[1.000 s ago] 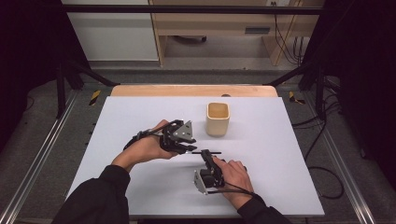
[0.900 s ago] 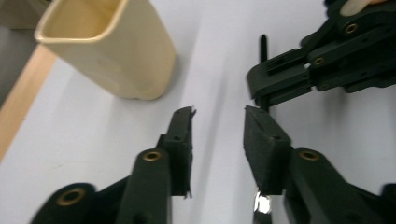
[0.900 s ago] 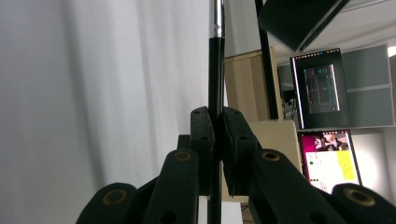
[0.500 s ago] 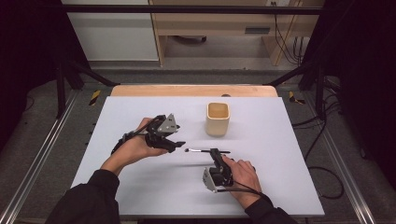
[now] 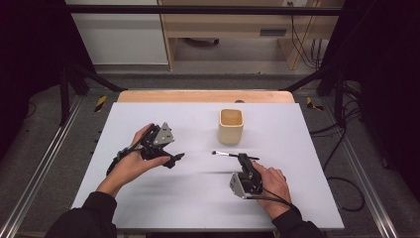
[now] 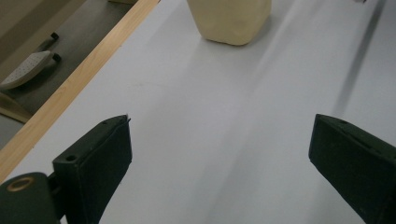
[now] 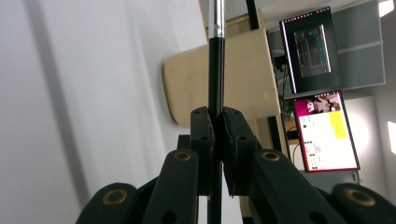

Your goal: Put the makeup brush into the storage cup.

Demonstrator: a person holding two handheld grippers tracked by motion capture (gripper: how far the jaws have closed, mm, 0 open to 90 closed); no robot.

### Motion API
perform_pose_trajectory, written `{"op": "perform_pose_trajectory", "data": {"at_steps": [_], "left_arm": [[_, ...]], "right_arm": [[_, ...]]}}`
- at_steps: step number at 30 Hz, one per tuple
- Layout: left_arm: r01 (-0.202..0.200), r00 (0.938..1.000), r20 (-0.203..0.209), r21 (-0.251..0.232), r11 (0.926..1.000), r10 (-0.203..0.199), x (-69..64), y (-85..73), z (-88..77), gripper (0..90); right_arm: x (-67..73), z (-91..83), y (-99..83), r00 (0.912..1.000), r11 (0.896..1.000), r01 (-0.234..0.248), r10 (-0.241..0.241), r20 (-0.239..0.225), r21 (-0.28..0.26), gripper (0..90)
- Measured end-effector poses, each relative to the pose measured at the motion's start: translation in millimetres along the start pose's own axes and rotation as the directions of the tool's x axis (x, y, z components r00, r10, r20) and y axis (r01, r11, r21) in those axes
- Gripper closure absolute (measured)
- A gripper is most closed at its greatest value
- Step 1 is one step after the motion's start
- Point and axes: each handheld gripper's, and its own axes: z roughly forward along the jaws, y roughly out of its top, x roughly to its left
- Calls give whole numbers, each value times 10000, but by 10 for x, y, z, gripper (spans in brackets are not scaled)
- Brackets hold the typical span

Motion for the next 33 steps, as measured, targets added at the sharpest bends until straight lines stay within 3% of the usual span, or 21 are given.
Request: {"op": "perform_pose_trajectory", "data": {"at_steps": [7, 11, 18, 29, 33], "left_arm": [[498, 9974, -475, -788, 9957, -536, -67, -188, -141, 53], [932, 9921, -705, -1423, 9854, -1040, -112, -286, -217, 53], [982, 9884, -980, -1703, 9805, -1161, -175, -399, -296, 53], [1516, 9715, -1416, -2438, 9579, -1898, -192, -534, -331, 52], [1791, 9629, -1465, -2809, 9429, -2265, -195, -599, -339, 52]], "right_arm": [[-79, -22, -147, 9991, 9989, -421, 419, 112, 195, 839], [-120, -19, -224, 9979, 9975, -635, 631, 132, 324, 839], [-169, -24, -330, 9967, 9953, -809, 801, 158, 531, 839], [-259, -59, -415, 9944, 9924, -1037, 1020, 289, 662, 839], [-290, -69, -435, 9938, 9922, -1080, 1061, 334, 623, 839]]}}
